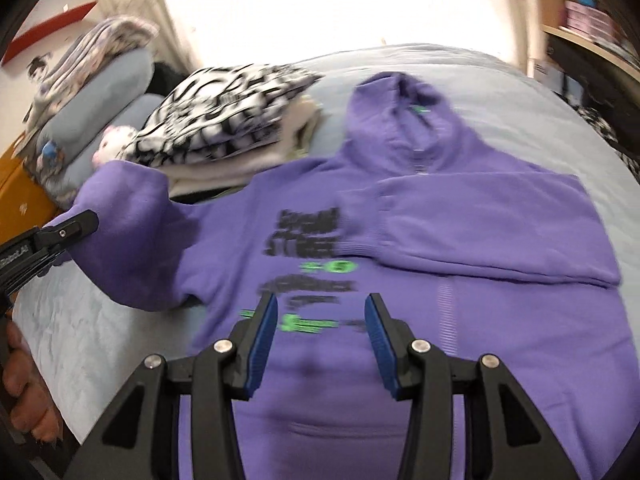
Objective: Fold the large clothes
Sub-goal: 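Fold the gripped sleeve across the hoodie front with the left tool, then release the sleeve with the left tool while the right tool smooths the hoodie side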
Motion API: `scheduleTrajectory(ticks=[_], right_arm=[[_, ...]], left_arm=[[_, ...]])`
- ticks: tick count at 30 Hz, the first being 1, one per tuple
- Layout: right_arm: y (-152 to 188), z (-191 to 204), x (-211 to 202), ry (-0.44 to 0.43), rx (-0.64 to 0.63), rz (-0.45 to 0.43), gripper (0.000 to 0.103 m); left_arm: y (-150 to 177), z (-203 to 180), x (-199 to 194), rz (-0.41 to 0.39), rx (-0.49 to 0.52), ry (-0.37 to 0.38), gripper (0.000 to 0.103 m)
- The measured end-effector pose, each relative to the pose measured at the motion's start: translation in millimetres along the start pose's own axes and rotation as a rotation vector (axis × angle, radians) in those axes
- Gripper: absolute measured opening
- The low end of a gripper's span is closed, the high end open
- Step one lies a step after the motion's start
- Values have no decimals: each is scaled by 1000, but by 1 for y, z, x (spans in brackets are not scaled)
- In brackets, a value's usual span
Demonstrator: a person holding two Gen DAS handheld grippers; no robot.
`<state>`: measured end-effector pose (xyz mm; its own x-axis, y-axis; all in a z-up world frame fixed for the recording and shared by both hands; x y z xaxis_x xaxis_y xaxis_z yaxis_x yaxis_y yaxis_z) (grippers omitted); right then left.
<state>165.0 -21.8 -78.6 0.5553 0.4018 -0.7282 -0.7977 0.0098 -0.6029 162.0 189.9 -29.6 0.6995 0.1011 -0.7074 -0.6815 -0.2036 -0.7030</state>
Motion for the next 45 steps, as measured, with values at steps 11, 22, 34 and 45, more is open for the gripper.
scheduleTrajectory(ticks=[11, 22, 34, 45], right_arm=[[19, -85, -55, 86, 127, -30, 46], [30, -104, -73, 49, 147, -12, 46], [32, -69, -70, -55, 82, 15, 50], [31, -26, -52, -147, 0, 68, 58]], left_arm=[[55, -124, 17, 163, 168, 106, 6], [86, -136, 14, 230, 184, 41, 67], [85, -115, -11, 265, 165, 127, 73], [103, -63, -15, 304, 117, 234, 79]])
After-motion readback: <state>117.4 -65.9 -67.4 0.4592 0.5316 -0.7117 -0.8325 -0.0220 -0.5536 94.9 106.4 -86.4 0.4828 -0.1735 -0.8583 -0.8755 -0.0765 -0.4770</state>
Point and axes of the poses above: each gripper's, at about its wrist camera, not at the fingertips, and x roughly the way its jaws point, z to its left, y to its underside, the point moved 3 cm from there along x, roughly the way its jaws point, and after that the axes turned 11 degrees about -y, right-handed, at the moved point
